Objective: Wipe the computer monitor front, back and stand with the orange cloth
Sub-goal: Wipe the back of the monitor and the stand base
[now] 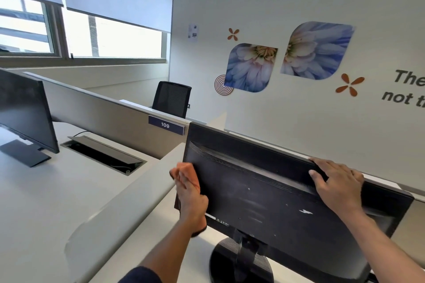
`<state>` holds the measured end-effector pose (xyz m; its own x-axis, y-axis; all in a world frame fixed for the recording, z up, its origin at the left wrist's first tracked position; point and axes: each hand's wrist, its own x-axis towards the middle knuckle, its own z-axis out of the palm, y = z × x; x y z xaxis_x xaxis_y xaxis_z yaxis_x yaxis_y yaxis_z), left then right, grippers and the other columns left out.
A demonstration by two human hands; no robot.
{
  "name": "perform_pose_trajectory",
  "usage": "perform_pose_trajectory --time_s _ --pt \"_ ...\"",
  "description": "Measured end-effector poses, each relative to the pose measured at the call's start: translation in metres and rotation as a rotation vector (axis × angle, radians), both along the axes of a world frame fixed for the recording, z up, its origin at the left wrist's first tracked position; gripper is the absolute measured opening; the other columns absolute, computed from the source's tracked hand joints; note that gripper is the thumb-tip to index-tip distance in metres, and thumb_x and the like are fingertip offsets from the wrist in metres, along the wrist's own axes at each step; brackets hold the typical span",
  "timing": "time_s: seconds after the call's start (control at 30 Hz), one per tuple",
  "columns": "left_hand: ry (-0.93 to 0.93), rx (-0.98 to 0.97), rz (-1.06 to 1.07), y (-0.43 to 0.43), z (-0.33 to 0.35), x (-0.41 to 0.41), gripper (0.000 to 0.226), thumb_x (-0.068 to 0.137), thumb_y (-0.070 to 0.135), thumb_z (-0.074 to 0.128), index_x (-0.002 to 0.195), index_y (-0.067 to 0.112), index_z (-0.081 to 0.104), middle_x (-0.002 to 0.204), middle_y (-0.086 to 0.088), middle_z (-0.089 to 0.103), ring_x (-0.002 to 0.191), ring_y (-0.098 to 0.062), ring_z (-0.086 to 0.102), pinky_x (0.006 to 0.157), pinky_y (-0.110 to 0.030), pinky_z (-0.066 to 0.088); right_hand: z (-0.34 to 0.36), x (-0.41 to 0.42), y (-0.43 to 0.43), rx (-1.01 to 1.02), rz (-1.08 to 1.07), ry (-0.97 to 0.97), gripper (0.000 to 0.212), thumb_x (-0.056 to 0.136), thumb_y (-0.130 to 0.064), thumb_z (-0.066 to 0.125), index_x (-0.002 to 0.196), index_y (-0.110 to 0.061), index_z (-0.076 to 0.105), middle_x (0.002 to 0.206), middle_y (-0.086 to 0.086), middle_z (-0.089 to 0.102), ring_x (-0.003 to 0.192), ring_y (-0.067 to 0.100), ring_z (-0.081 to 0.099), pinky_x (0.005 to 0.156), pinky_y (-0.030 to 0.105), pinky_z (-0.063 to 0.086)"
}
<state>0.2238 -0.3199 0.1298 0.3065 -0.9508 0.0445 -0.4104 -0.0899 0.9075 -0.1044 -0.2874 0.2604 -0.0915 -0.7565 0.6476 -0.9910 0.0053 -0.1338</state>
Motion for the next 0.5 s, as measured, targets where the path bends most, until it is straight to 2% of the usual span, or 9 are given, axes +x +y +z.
perform_pose_trajectory --time_s 0.1,0.17,0.23,0.33,0.4,0.47,0.5 --pt "0.033 0.122 0.009 0.017 -0.021 -0.020 0.112 0.082 0.000 0.058 0.145 0.019 -0.033 0.157 -0.009 -0.028 0.148 -0.034 -0.006 0.121 -0.047 0.011 -0.001 0.000 -0.001 -0.003 0.000 0.002 0.043 0.083 -0.044 0.043 0.119 -0.033 0.065 0.114 -0.008 0.069 0.108 0.023 0.059 0.090 0.037 0.025" --pt "-0.027 0.093 0.021 0.029 -0.014 -0.037 0.106 0.083 0.002 0.054 0.144 0.008 -0.032 0.154 -0.020 -0.030 0.146 -0.040 -0.013 0.121 -0.045 0.000 -0.001 0.000 -0.001 -0.008 -0.001 0.012 0.043 0.083 -0.044 0.042 0.119 -0.033 0.065 0.114 -0.008 0.069 0.108 0.023 0.059 0.090 0.037 0.025" --pt "-0.200 -0.036 -0.029 0.042 0.002 -0.057 0.101 0.081 0.002 0.047 0.143 0.002 -0.032 0.149 -0.028 -0.035 0.143 -0.043 -0.023 0.116 -0.040 -0.012 -0.001 -0.001 0.000 -0.013 -0.001 0.008 0.044 0.083 -0.044 0.042 0.119 -0.032 0.065 0.114 -0.007 0.069 0.107 0.024 0.059 0.091 0.038 0.026" --pt "-0.576 -0.323 -0.365 0.066 0.017 -0.092 0.102 0.078 -0.003 0.040 0.143 0.017 -0.036 0.143 -0.019 -0.048 0.137 -0.041 -0.035 0.114 -0.042 -0.024 -0.001 -0.002 0.001 -0.013 0.001 -0.012 0.045 0.083 -0.044 0.042 0.119 -0.031 0.066 0.115 -0.005 0.069 0.108 0.025 0.059 0.093 0.041 0.028" --pt "-0.891 -0.548 -0.576 0.069 0.005 -0.113 0.097 0.085 0.005 0.046 0.150 0.021 -0.024 0.153 -0.022 -0.031 0.142 -0.044 -0.024 0.115 -0.053 -0.015 -0.001 -0.001 0.002 -0.014 0.006 -0.004 0.046 0.083 -0.045 0.041 0.119 -0.030 0.066 0.115 -0.004 0.069 0.108 0.026 0.059 0.093 0.041 0.028" --pt "-1.078 -0.699 -0.596 0.063 -0.009 -0.122 0.091 0.089 0.020 0.054 0.155 0.019 -0.009 0.159 -0.023 -0.011 0.145 -0.044 -0.006 0.114 -0.056 0.003 -0.001 -0.002 0.003 -0.014 0.013 -0.010 0.046 0.082 -0.044 0.043 0.119 -0.030 0.066 0.116 -0.004 0.069 0.108 0.026 0.059 0.093 0.041 0.029" --pt "-1.136 -0.714 -0.600 0.060 -0.009 -0.121 0.090 0.088 0.024 0.055 0.155 0.019 -0.005 0.160 -0.021 -0.009 0.146 -0.042 -0.003 0.114 -0.054 0.006 -0.001 -0.004 0.004 -0.014 0.014 -0.018 0.045 0.082 -0.043 0.044 0.119 -0.029 0.066 0.116 -0.003 0.069 0.109 0.026 0.059 0.093 0.041 0.028"
